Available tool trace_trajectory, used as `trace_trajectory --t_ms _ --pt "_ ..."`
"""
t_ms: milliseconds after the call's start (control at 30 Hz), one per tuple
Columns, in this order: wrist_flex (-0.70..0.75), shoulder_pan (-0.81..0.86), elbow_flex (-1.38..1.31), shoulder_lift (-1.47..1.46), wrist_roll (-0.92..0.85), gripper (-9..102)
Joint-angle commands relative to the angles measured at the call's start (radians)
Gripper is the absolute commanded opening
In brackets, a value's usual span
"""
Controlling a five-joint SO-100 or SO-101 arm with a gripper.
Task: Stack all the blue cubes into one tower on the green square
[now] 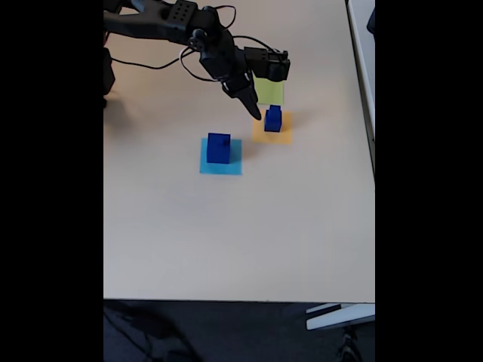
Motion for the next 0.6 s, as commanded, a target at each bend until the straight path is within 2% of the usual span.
trace_trajectory --t_ms 0,567 --pt "0.026 0.023 0.032 0.12 -0.006 22" --pt "0.011 0.101 0.192 0.153 -0.044 22"
